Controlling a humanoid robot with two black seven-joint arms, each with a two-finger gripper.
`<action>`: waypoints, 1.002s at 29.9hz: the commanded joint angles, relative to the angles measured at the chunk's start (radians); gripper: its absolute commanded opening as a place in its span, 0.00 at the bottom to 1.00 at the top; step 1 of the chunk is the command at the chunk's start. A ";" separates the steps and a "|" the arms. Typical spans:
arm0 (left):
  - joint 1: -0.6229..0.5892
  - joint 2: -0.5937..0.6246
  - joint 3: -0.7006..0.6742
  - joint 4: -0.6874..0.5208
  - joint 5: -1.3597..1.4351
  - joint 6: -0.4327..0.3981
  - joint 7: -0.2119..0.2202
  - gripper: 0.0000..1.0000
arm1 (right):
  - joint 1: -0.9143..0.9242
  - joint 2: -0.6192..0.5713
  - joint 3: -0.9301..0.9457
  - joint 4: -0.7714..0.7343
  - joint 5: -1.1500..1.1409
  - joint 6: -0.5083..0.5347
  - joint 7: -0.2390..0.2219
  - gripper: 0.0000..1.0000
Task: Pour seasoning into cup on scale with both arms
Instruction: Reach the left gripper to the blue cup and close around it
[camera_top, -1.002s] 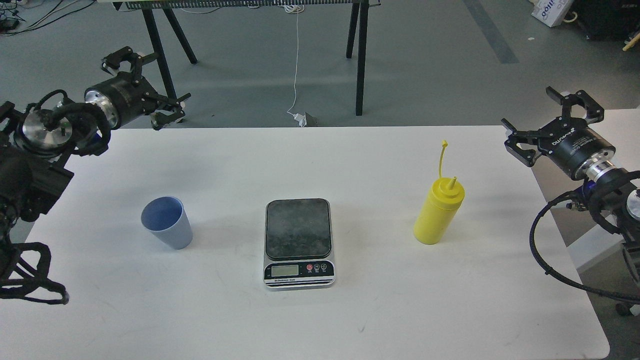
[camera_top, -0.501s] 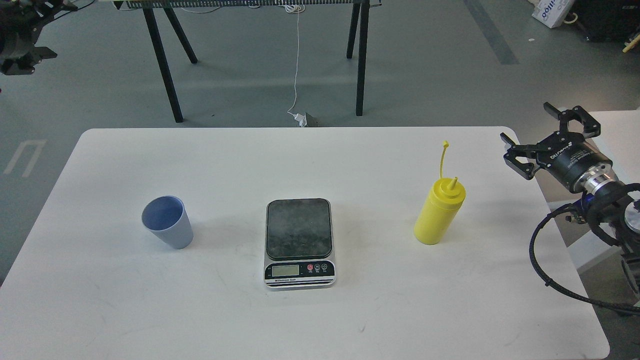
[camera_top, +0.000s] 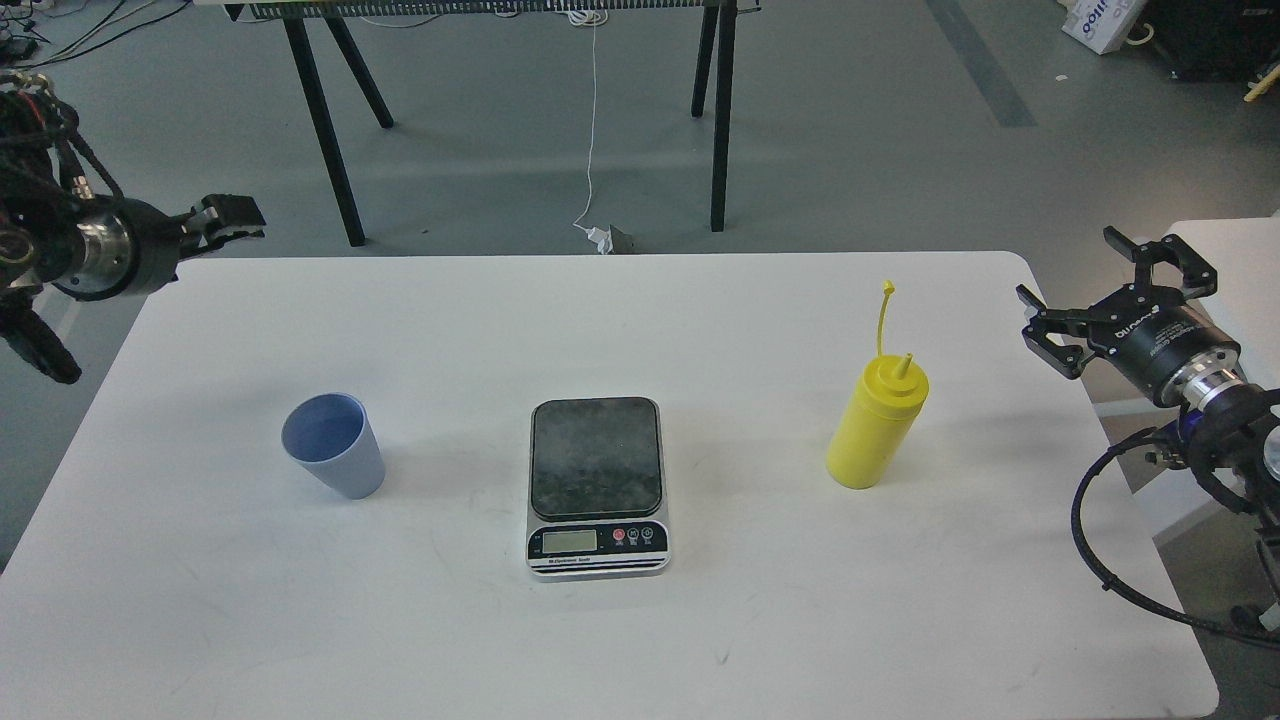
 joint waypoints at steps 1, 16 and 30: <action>0.041 0.015 -0.008 -0.023 -0.001 0.000 0.000 0.99 | -0.008 0.001 -0.001 -0.001 0.000 0.000 0.001 0.99; 0.199 0.043 -0.009 -0.212 -0.001 0.000 0.000 0.99 | -0.038 0.007 -0.001 -0.001 0.000 0.000 0.001 0.99; 0.259 0.034 -0.001 -0.232 -0.001 0.000 0.000 0.99 | -0.041 0.008 -0.002 -0.002 0.000 0.000 0.001 0.99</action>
